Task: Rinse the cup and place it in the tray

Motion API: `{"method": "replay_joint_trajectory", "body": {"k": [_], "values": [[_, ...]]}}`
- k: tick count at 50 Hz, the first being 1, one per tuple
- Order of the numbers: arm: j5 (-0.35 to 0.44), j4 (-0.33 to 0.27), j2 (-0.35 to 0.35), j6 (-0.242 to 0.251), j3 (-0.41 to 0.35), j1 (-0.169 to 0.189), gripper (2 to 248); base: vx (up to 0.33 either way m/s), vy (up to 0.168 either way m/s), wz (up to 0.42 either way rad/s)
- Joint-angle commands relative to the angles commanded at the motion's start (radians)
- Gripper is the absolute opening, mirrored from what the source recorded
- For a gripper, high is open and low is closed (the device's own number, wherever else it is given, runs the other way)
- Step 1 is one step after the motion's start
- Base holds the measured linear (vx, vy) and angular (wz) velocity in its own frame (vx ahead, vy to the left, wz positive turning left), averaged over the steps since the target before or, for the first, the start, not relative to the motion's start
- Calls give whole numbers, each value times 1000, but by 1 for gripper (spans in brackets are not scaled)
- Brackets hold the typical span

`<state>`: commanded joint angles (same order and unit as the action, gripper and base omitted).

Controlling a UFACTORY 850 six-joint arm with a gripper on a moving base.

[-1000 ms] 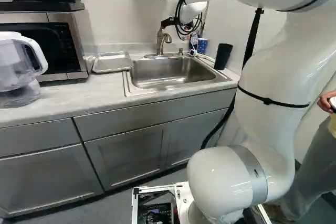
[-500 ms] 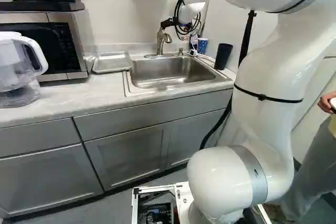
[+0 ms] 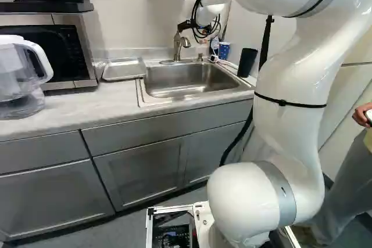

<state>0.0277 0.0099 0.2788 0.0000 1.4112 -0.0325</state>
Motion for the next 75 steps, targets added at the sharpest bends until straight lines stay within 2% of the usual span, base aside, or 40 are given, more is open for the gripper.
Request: {"method": "replay_joint_trajectory", "body": {"k": [24,75], "values": [[0,0,55,0,64,-2,247,0,0,0],[85,0,91,0,106,-9,247,0,0,0]]}}
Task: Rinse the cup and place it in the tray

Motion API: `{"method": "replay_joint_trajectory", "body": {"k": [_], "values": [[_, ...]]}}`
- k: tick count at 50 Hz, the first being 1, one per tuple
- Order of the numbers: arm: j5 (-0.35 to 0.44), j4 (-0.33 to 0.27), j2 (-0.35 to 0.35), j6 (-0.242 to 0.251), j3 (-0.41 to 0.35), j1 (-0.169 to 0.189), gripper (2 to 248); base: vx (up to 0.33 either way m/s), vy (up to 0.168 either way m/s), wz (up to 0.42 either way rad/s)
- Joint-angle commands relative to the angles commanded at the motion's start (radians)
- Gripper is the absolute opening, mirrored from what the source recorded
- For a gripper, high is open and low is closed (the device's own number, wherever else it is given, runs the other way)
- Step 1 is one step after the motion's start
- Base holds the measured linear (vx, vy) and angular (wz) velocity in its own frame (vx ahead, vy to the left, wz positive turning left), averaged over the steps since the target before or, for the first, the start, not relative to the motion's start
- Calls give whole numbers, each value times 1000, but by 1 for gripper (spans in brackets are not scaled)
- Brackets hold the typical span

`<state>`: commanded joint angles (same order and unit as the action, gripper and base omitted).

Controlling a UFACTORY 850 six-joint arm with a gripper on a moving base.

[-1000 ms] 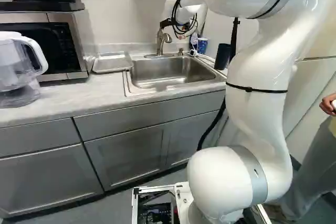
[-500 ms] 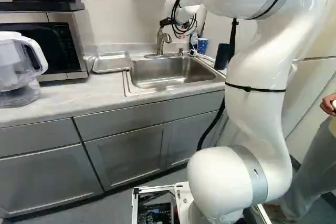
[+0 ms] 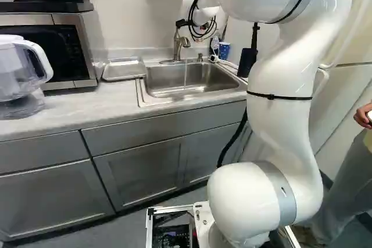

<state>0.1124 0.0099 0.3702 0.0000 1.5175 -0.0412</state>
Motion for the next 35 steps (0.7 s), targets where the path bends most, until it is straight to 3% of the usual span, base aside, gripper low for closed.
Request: {"method": "replay_joint_trajectory", "body": {"k": [35], "values": [[16,0,-20,0,-23,-4,247,0,0,0]]}}
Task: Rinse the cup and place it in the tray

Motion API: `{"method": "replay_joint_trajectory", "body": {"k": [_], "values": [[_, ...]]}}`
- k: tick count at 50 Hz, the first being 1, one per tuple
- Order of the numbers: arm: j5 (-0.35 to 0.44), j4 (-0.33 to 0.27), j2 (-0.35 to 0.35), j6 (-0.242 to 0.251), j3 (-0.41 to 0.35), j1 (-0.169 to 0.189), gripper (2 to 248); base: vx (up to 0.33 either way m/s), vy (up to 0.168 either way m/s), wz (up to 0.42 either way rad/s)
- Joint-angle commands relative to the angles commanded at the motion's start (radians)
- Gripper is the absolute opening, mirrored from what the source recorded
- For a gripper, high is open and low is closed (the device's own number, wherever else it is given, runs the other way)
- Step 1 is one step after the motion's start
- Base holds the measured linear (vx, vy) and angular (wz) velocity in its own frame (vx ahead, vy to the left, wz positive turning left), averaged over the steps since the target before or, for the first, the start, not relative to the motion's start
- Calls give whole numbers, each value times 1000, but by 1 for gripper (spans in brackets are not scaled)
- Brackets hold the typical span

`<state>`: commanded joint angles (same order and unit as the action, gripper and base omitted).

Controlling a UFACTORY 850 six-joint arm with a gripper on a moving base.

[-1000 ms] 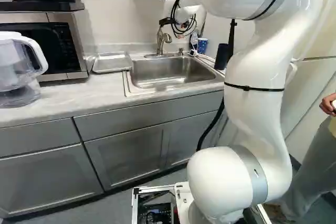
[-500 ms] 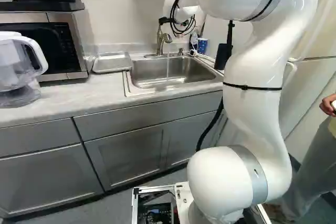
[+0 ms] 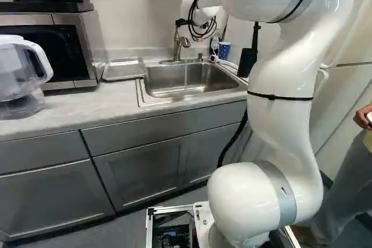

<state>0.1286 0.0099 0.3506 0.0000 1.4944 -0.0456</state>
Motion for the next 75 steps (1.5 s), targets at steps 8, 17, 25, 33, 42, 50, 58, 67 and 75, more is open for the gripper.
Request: {"method": "replay_joint_trajectory", "body": {"k": [8,17,25,33,42,50,58,67,75], "values": [[0,0,-33,0,-39,-7,247,0,0,0],[0,0,-78,0,-90,-16,247,0,0,0],[0,0,-119,0,-136,-24,247,0,0,0],[-1,0,-159,0,-181,-33,247,0,0,0],[-18,0,-193,0,-217,-42,247,0,0,0],[-43,0,-219,0,-245,-52,247,0,0,0],[-74,0,-243,0,-271,-60,247,0,0,0],[-118,0,-271,0,-301,-65,247,0,0,0],[-163,0,-295,0,-326,-67,247,0,0,0]]}}
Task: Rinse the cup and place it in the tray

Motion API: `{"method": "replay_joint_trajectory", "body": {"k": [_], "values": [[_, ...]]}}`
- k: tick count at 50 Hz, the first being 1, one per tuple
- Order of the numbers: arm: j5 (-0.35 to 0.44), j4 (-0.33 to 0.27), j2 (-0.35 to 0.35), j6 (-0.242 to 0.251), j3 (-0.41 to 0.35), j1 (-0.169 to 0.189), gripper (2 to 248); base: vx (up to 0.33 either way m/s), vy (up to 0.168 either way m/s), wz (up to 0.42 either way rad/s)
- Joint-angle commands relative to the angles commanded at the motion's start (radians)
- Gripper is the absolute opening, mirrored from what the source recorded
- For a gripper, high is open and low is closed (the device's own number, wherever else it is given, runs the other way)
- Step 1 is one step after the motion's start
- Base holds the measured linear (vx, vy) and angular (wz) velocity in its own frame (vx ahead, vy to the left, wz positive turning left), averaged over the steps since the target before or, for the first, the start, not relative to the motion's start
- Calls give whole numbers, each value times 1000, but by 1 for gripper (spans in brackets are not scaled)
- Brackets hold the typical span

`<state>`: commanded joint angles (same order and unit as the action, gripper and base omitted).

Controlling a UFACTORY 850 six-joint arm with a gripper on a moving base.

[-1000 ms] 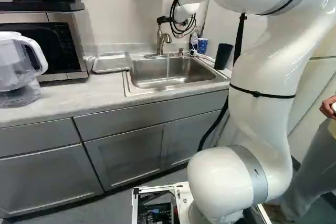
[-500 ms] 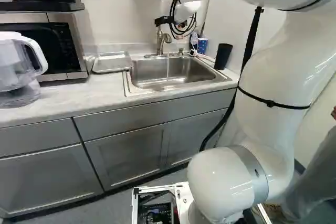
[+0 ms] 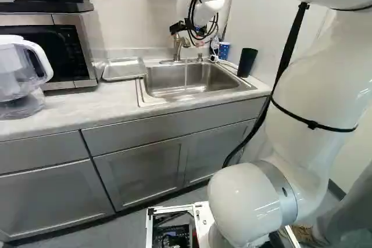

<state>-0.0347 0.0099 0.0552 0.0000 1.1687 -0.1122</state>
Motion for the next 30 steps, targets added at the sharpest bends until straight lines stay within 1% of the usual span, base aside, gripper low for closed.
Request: {"method": "replay_joint_trajectory", "body": {"k": [19,30], "values": [[-116,0,-54,0,-55,-3,247,0,0,0],[-184,0,-79,0,-80,2,247,0,0,0]]}}
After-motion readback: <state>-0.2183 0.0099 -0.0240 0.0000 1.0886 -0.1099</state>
